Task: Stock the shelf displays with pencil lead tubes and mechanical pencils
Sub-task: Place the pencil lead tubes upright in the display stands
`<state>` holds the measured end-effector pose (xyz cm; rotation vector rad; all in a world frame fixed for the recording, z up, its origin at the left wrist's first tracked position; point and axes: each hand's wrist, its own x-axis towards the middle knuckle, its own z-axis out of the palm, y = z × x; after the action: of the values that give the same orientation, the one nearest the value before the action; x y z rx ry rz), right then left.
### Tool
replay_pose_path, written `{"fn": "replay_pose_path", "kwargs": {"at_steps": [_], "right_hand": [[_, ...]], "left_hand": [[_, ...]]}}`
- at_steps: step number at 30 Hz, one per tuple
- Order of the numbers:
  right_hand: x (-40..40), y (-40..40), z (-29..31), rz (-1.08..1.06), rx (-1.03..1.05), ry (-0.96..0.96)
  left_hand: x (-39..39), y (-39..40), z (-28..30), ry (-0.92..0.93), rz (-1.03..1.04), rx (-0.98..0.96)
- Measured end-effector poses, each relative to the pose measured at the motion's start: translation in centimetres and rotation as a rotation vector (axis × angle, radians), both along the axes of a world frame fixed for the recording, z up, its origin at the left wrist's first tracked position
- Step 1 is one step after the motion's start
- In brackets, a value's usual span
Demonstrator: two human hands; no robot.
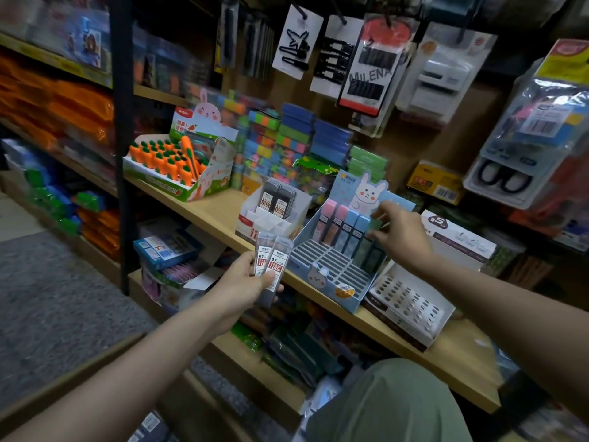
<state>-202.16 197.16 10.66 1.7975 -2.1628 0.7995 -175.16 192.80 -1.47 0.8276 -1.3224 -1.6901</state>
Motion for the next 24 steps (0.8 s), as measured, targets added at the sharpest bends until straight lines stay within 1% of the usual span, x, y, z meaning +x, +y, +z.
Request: {"fn": "replay_pose_path", "kwargs": {"at_steps": [6, 10, 12, 16, 18, 19, 20, 21, 22, 24], "right_hand": [[0.0, -0.5, -1.3, -0.017, -0.038, 0.111], [-0.1, -0.3, -2.0, -0.069, -0.072, 0.213], [0.0, -0.4, -1.9, -0.063, -0.076, 0.217], [0.6, 0.1, -1.6, -0.069, -0.010, 0.227], [1.4, 0.9, -1.5, -0.060, -0.071, 0.291], [2.2, 1.4, -1.5, -0.006, -0.142, 0.299], [3.2, 1.8, -1.5, 0.081, -0.202, 0.257], [4.3, 2.1, -1.4, 0.184, -0.209, 0.157], [5.6, 2.3, -1.3, 0.275, -0.151, 0.026], [8.3, 2.4, -1.2, 0.393, 0.067, -0.241]], "left_hand": [[0.0, 0.1, -0.3, -0.021, -0.019, -0.014], [0.1, 0.2, -0.3, -0.031, -0.019, -0.018], [0.1, 0.3, -0.1, -0.030, -0.014, -0.016], [0.1, 1.0, 0.6, 0.017, -0.055, -0.029], [0.3, 1.4, 1.1, 0.054, -0.092, -0.029], [0.4, 1.5, 1.3, 0.074, -0.110, -0.027], [0.5, 1.6, 1.5, 0.093, -0.132, -0.024], [0.6, 1.7, 1.7, 0.106, -0.156, -0.023], [0.7, 1.7, 1.9, 0.114, -0.178, -0.023], [0.7, 1.9, 2.1, 0.120, -0.208, -0.027]]}}
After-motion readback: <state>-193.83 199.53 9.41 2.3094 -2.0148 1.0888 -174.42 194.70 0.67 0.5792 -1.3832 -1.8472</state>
